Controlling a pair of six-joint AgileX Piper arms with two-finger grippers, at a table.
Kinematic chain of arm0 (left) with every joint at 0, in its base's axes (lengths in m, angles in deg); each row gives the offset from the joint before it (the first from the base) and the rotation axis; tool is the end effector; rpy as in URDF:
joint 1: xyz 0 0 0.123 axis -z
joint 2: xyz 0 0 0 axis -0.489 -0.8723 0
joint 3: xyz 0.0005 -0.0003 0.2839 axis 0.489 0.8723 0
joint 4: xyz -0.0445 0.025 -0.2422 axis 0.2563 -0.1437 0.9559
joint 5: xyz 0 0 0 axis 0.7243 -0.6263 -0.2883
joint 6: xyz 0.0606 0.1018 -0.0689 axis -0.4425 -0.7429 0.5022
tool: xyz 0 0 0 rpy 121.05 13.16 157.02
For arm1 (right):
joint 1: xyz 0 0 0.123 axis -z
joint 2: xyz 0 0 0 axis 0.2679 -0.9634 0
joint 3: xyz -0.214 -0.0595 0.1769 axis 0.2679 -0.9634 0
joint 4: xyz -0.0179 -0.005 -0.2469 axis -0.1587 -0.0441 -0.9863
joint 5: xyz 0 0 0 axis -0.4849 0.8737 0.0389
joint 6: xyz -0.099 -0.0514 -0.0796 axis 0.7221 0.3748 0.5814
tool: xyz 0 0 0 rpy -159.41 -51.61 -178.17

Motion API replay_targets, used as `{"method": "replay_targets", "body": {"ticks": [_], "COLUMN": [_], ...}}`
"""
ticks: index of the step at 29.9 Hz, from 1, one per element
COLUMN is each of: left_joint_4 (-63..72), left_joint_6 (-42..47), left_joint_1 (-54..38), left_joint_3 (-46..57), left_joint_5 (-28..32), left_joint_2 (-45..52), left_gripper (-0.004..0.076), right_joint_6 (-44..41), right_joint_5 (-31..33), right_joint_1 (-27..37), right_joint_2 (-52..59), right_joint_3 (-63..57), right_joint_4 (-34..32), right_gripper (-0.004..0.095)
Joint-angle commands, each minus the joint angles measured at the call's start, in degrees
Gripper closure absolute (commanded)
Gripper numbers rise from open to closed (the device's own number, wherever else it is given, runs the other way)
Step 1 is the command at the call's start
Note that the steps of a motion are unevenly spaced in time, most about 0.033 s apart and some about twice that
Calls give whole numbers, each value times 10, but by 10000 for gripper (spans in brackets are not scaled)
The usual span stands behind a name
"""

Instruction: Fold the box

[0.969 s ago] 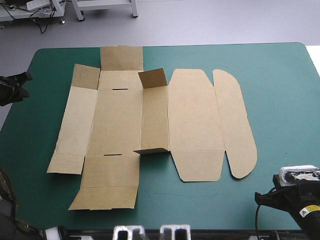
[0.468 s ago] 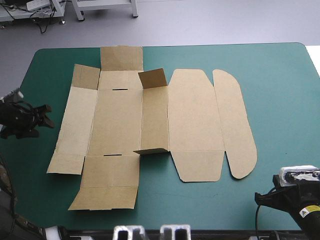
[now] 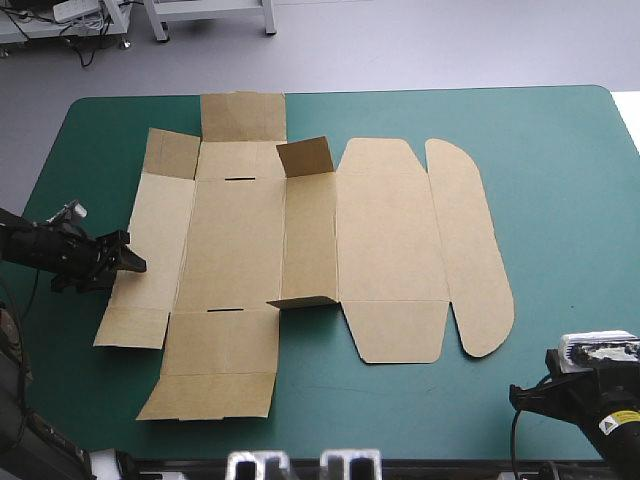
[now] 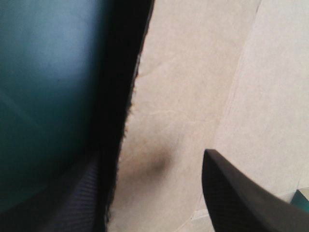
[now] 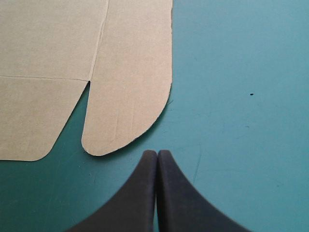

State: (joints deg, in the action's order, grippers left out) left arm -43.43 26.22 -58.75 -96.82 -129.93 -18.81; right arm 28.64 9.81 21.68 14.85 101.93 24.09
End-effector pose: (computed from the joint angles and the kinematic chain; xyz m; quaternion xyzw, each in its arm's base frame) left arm 0.3084 0.0895 0.1760 -0.1345 0.9500 -0.2696 0.0820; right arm 0.0783 0.0120 0.2496 -0.0187 0.8939 0.0259 0.4471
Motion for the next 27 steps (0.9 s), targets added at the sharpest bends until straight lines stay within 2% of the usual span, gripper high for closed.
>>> {"method": "replay_targets", "body": {"ticks": [1, 8, 15, 17, 19, 21, 27], "left_joint_4": [36, 137, 101, 102, 96, 73, -4], "left_joint_6": [-6, -59, -65, -64, -61, -60, -34], "left_joint_1": [3, 38, 86, 87, 87, 87, 100], "left_joint_3": [-9, -7, -7, -7, -8, -14, -49], "left_joint_5": [-32, -58, -53, -52, -51, -59, -61], "left_joint_2": [10, 1, -10, -12, -12, -12, -11], "left_gripper": [288, 287, 298, 379, 519, 724, 733], "right_joint_6": [3, 3, 3, 3, 3, 3, 3], "right_joint_5": [-34, -34, -34, -34, -34, -34, -34], "right_joint_1": [-1, -1, -1, -1, -1, -1, -1], "right_joint_2": [-6, -6, -6, -6, -6, -6, -6], "right_joint_3": [16, 16, 16, 16, 16, 16, 16], "right_joint_4": [6, 6, 6, 6, 6, 6, 6], "right_gripper": [925, 925, 925, 925, 926, 926, 925]}}
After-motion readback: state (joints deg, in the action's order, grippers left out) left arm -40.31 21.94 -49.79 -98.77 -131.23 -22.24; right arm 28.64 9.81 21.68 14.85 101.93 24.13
